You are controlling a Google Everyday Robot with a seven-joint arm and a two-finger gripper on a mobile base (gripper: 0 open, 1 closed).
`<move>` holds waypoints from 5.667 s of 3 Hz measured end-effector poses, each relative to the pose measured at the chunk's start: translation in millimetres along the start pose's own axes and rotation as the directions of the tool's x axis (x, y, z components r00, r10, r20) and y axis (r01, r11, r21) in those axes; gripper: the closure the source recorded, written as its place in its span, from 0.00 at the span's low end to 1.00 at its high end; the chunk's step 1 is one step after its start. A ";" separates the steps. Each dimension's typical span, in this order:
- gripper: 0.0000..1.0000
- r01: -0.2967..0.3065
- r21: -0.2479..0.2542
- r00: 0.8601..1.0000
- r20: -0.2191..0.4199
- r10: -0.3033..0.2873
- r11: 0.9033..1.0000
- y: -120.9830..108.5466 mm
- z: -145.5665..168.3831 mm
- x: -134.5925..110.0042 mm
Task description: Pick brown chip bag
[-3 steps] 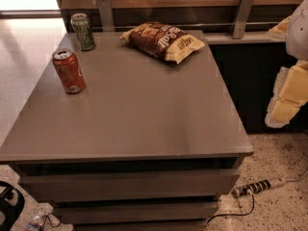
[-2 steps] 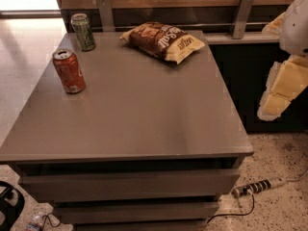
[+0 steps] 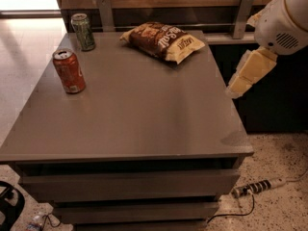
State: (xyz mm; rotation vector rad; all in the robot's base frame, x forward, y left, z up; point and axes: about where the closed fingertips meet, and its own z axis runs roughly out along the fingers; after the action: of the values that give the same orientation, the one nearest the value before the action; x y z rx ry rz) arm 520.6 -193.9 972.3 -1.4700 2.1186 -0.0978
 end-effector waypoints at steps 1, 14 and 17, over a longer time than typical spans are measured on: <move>0.00 -0.072 0.080 0.992 0.108 0.063 0.994 -38.7 24.2 -17.6; 0.00 -0.313 0.015 0.867 0.412 0.280 0.950 -181.1 289.9 -139.6; 0.61 -0.303 -0.043 0.860 0.418 0.293 0.952 -168.3 317.9 -157.6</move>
Offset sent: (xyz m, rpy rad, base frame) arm 0.1360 0.0202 -0.0153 0.2568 -0.2028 -0.1778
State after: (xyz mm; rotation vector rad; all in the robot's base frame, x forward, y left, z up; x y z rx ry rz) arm 853.1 -43.5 827.3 -1.0151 1.9424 0.2859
